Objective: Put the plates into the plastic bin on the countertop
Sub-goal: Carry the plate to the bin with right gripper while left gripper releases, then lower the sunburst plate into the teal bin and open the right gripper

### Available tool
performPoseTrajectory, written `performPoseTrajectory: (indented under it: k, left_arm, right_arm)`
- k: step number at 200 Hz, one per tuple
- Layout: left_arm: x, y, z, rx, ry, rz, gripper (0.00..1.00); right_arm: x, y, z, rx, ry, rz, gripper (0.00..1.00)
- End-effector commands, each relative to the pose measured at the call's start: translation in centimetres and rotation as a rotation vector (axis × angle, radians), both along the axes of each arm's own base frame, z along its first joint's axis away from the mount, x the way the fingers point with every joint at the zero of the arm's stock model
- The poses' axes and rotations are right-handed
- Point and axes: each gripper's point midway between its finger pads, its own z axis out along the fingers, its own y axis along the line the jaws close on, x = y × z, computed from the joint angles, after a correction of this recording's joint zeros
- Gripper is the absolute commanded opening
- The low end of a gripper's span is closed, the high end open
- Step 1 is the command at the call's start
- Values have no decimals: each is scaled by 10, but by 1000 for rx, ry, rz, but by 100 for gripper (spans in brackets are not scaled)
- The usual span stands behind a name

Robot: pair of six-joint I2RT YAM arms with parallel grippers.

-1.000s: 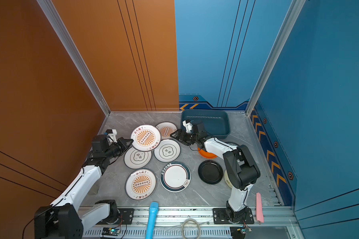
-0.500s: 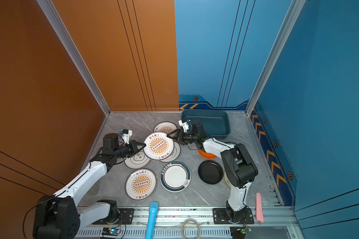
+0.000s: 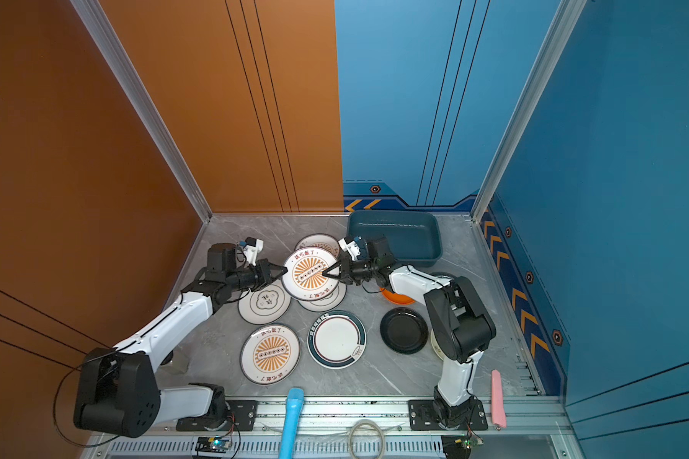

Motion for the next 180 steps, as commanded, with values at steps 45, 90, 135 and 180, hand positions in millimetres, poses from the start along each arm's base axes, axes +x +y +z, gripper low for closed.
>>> performPoseTrajectory:
  k: [45, 90, 135, 180]
  left_arm:
    - [13, 0, 8, 95, -47, 17, 43]
    - [7, 14, -6, 170, -50, 64, 98]
    - [8, 34, -13, 167, -51, 118, 98]
    - [9, 46, -11, 155, -55, 155, 98]
  right_arm:
    - [23, -41, 15, -47, -18, -120, 0]
    - [87, -112, 14, -176, -4, -324, 0]
    - [143, -178, 5, -258, 43, -518, 0]
    - [172, -207, -18, -303, 108, -596, 0]
